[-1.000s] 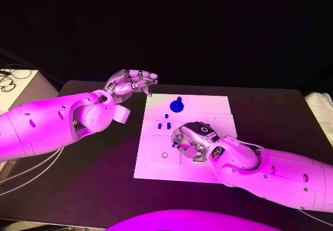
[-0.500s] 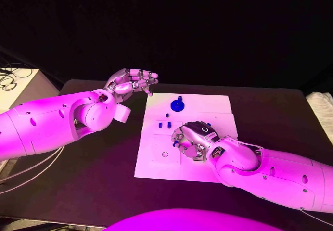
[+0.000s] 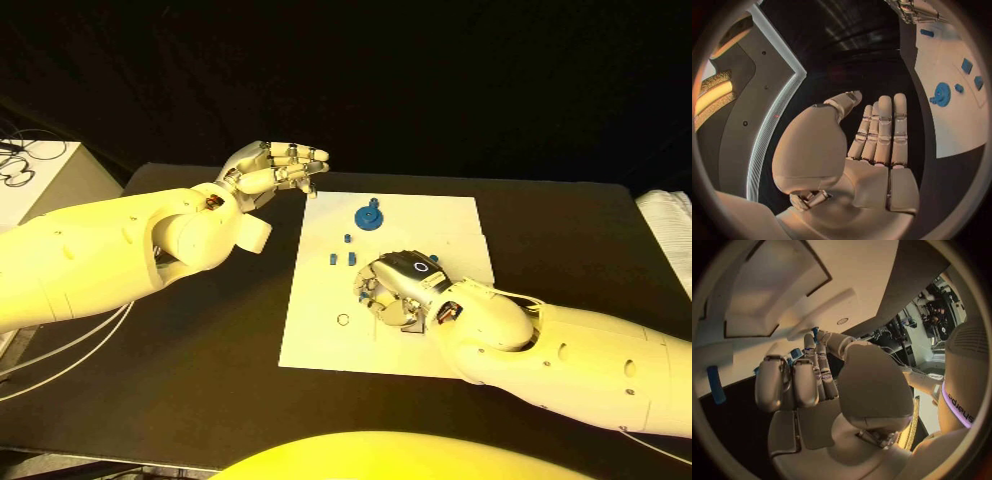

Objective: Assemble the parts on the task board

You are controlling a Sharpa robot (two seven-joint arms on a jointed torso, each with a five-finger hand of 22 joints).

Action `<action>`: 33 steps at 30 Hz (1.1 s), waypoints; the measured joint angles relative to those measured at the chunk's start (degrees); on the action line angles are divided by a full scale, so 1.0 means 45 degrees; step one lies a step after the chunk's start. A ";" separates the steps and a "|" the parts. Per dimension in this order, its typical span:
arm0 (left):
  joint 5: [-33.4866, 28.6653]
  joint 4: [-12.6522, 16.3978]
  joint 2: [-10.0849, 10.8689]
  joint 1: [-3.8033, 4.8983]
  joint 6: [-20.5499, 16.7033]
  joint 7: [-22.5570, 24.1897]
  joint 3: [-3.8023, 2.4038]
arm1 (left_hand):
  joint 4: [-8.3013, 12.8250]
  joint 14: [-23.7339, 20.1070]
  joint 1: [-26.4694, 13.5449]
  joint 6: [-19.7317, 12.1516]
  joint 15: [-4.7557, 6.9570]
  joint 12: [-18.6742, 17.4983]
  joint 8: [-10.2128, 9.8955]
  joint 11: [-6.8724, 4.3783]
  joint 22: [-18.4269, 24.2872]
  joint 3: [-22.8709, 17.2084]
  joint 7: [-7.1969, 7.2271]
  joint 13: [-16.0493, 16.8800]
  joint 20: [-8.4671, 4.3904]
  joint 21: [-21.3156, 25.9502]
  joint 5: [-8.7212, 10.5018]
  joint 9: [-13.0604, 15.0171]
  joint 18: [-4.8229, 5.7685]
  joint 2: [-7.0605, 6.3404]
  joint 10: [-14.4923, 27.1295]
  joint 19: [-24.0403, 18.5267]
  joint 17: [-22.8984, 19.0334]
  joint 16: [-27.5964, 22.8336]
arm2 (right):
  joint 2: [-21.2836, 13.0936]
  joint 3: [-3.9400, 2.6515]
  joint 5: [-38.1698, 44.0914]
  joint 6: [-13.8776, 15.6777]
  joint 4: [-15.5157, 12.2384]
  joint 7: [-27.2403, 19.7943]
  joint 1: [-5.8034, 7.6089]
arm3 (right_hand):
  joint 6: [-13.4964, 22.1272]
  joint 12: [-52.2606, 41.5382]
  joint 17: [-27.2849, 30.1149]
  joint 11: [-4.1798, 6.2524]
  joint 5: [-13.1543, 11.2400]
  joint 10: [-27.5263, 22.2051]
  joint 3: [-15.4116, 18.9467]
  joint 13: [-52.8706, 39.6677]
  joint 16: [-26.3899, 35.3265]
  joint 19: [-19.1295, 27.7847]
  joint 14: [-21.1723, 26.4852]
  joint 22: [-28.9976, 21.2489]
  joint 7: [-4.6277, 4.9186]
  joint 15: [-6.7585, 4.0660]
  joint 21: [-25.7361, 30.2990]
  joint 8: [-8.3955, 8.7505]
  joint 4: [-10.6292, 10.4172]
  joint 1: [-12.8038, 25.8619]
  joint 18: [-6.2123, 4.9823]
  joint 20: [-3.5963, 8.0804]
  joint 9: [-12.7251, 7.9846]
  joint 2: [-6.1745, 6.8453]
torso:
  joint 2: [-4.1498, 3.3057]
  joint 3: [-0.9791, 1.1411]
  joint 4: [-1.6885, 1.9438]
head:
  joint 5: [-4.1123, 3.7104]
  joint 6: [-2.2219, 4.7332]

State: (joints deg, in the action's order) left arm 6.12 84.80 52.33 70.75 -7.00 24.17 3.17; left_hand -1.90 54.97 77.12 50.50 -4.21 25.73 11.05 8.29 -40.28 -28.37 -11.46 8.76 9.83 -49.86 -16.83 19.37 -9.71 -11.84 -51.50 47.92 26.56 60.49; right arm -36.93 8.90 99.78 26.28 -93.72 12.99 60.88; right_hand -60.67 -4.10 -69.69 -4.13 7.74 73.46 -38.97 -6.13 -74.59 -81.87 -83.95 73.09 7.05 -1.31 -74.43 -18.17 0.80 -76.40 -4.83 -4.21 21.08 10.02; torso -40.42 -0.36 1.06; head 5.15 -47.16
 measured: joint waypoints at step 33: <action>-0.0001 -0.0094 0.0023 0.0000 0.0013 -0.0105 0.0000 | 0.0000 0.0000 0.0049 0.0000 0.0000 0.0000 0.0000 -0.0046 0.0021 0.0000 0.0000 -0.0010 0.0000 0.0000 0.0000 -0.0004 0.0001 0.0049 0.0046 0.0000 -0.0015 0.0001 | -0.0447 0.0110 0.0303 0.0678 -0.0518 0.0061 -0.0067 | 0.1923 -0.2344 0.4648 -0.0852 0.0549 -0.5851 0.5470 0.0097 0.1769 0.3851 0.2352 -0.5127 0.0335 0.0973 0.6287 0.1726 -0.2577 -0.1938 -0.0890 -0.1024 -0.0499 0.0552 | 0.0013 0.0027 -0.0010 | -0.0137 0.0143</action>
State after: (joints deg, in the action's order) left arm 6.12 84.38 52.43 70.75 -6.94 23.70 3.17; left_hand -1.90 54.97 77.34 50.50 -4.21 25.73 11.05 8.08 -40.18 -28.37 -11.46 8.71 9.83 -49.87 -16.83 19.35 -9.70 -11.62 -51.30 47.92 26.49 60.50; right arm -38.94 9.40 101.15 29.33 -96.05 13.27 60.58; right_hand -52.02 -14.64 -48.78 -7.97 10.21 47.13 -14.35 -5.69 -66.63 -64.54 -73.37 50.02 8.56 3.07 -46.14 -10.41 -10.80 -85.12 -8.83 -8.82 18.83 12.51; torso -40.36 -0.24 1.02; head 4.53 -46.52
